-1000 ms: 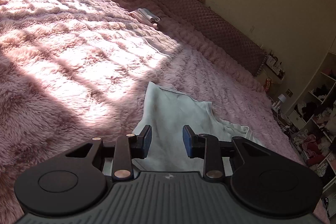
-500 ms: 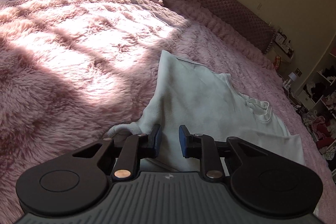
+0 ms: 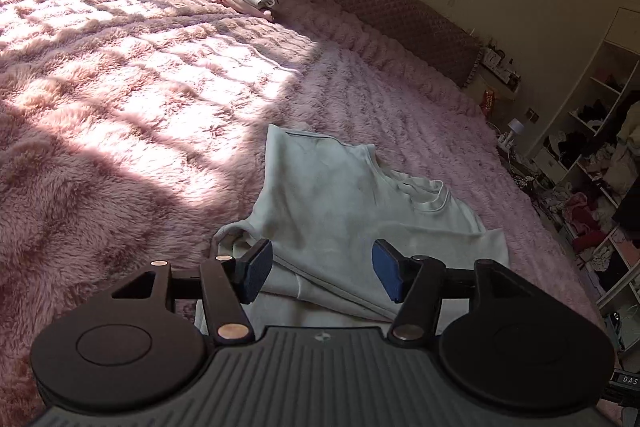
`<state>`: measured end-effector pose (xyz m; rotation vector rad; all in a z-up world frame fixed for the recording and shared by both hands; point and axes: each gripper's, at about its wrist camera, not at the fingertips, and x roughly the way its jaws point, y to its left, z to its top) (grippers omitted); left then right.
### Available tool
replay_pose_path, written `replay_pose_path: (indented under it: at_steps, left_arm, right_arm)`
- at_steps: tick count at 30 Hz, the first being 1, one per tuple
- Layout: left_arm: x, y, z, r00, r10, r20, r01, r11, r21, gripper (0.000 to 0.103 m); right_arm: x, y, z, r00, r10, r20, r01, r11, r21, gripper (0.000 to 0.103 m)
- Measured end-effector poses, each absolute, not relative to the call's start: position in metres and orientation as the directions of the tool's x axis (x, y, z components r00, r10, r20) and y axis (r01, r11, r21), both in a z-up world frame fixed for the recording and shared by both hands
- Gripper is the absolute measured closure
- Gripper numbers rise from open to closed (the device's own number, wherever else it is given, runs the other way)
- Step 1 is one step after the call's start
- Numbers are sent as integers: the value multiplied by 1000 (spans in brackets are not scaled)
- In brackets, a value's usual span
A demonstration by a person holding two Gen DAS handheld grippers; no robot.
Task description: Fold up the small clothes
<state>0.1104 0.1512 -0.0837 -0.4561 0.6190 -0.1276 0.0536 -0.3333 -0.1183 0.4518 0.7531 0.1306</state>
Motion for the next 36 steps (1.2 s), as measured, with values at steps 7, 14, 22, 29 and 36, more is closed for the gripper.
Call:
replay_pose_path:
  at_steps: [7, 14, 22, 29, 36]
  left_arm:
    - [22, 167, -90, 741, -305, -598, -9, 886, -463, 28]
    - [-30, 200, -130, 654, -387, -650, -84, 817, -571, 28]
    - [-40, 202, -165, 549, -444, -708, -139, 787, -601, 28]
    - [-28, 190, -184, 502, -498, -707, -146, 757, -637, 27]
    - [-20, 182, -184, 496, -527, -691, -143, 735, -663, 18]
  right_arm:
    - [-19, -357, -106, 652, 366, -664, -103, 910, 401, 51]
    - [-69, -383, -137, 532, 429, -730, -90, 886, 455, 51]
    - [-79, -381, -169, 446, 420, -790, -62, 895, 441, 51]
    - [-73, -368, -179, 406, 449, -796, -53, 881, 469, 47]
    - [-67, -355, -180, 401, 436, -806, -76, 892, 445, 43]
